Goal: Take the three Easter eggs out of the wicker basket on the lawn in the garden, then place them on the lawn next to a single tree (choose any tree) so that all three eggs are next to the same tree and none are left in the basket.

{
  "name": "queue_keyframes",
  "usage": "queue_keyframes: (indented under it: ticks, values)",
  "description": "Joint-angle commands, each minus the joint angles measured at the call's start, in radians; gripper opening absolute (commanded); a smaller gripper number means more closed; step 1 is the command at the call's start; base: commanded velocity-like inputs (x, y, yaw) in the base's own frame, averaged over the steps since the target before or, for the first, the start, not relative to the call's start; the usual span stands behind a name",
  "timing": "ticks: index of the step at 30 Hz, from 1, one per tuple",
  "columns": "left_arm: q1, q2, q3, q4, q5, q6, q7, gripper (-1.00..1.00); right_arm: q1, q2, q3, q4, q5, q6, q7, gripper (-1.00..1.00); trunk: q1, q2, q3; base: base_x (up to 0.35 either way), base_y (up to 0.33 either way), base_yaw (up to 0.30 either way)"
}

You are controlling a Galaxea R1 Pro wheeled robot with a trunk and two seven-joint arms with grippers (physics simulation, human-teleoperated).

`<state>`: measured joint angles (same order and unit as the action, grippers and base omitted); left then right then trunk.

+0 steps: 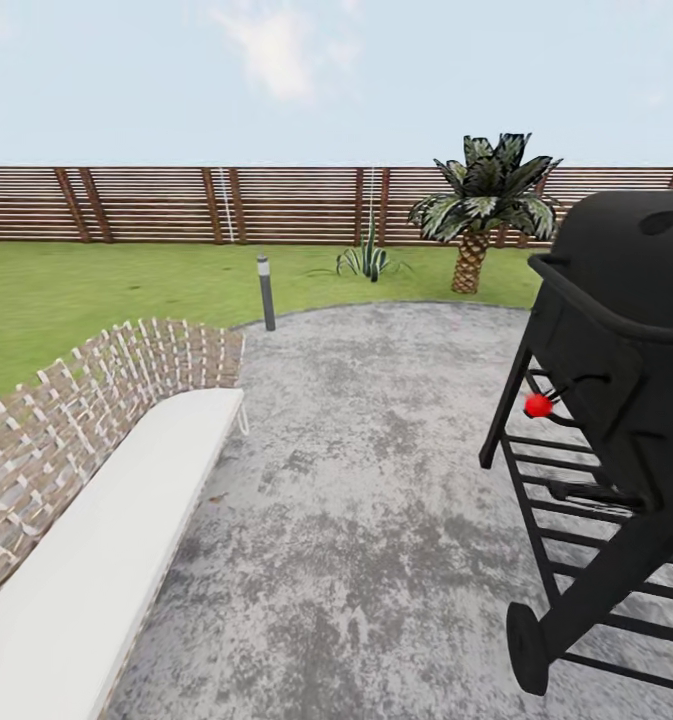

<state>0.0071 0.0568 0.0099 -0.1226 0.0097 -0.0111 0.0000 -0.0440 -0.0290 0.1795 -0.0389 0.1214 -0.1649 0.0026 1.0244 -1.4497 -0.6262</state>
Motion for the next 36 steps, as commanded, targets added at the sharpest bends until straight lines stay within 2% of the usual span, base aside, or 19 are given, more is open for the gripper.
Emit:
queue_keyframes:
  ticks: [1,36]
  values:
    - [0.001,0.0,0.001,-0.002,0.001,-0.001,0.0,1.0,-0.001,-0.001,0.0,0.001,0.01,-0.002,0.0,1.0,0.001,0.0,-0.001,0.329,0.0,0.0]
    - [0.001,0.002,0.002,-0.002,0.001,-0.001,0.0,1.0,-0.001,-0.002,0.003,0.001,0.012,-0.002,-0.001,1.0,0.001,0.0,-0.001,0.329,0.0,0.0]
